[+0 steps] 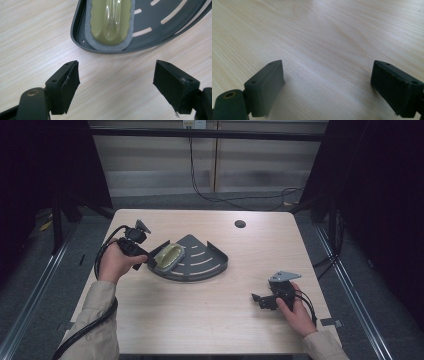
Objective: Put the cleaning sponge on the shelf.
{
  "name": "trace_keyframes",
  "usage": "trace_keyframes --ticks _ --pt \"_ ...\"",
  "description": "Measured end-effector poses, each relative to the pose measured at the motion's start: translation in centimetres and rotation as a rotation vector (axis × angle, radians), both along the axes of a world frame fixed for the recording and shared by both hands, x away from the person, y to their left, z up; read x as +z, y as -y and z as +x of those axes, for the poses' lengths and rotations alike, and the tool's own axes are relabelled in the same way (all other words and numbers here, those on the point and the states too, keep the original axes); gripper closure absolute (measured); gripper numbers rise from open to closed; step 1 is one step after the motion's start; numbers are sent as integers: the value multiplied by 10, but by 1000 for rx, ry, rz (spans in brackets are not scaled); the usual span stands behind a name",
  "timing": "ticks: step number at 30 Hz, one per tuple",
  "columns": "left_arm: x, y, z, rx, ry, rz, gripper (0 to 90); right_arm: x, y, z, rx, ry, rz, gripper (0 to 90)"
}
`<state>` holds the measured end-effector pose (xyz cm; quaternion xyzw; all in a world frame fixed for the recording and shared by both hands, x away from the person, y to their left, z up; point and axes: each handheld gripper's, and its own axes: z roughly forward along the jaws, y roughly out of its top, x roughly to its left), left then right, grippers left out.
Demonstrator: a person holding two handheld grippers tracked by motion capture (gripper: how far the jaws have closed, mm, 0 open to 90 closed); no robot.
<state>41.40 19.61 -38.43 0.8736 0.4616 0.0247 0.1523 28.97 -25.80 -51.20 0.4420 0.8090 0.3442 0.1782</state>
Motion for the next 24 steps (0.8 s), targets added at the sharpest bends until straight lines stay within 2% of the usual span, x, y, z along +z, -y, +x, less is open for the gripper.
trace_keyframes --ticks 8,9,14,24 --pt "-8 -6 -9 7 12 -2 206 0 0 0 0 0 0 111" --pt "-11 -7 -12 8 26 -5 206 0 0 0 0 0 0 111" --pt "-21 -10 -19 0 22 -20 206 0 0 0 0 0 -1 111" --pt "-40 -16 -31 -10 13 2 202 0 0 0 0 0 0 111"
